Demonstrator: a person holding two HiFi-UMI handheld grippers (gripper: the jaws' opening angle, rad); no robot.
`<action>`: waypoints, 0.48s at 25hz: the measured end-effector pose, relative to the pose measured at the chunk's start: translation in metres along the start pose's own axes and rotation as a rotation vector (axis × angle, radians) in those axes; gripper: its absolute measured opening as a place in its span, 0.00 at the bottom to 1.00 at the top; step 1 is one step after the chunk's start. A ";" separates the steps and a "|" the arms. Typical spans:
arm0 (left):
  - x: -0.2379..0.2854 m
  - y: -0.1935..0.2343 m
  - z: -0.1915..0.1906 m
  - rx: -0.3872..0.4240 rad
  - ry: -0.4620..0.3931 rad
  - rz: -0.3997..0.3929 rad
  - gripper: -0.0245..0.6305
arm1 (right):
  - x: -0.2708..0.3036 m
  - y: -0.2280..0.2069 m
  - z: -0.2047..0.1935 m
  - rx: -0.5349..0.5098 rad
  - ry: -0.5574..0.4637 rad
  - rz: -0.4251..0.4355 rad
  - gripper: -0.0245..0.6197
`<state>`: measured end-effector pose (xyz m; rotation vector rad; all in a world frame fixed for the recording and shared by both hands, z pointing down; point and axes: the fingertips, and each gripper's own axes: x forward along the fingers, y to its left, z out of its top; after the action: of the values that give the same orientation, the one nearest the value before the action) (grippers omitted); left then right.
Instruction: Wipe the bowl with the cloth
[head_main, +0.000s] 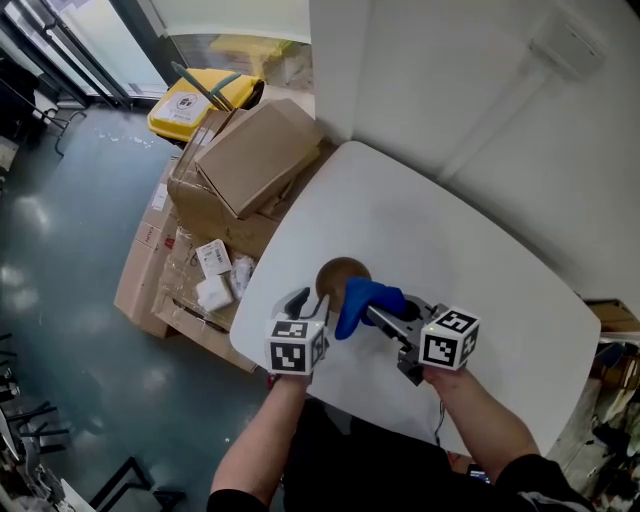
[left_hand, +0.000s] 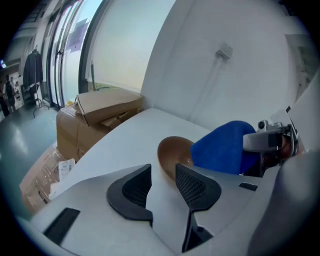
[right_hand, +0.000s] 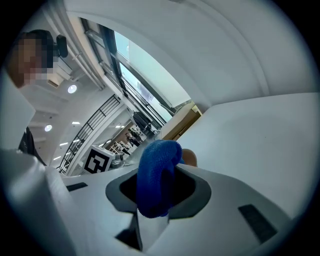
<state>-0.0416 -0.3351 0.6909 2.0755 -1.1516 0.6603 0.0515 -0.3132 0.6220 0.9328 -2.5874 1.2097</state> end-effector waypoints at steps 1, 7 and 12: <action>0.003 -0.001 -0.001 -0.021 0.003 -0.011 0.28 | 0.003 -0.003 -0.004 0.006 0.011 -0.003 0.16; 0.022 -0.003 -0.007 -0.011 0.045 -0.030 0.19 | 0.015 -0.013 -0.022 0.028 0.046 -0.027 0.16; 0.015 -0.005 -0.011 -0.035 0.065 -0.048 0.07 | 0.014 -0.003 -0.032 0.038 0.061 -0.033 0.16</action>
<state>-0.0314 -0.3329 0.7075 2.0311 -1.0664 0.6745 0.0378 -0.2985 0.6506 0.9269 -2.5001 1.2629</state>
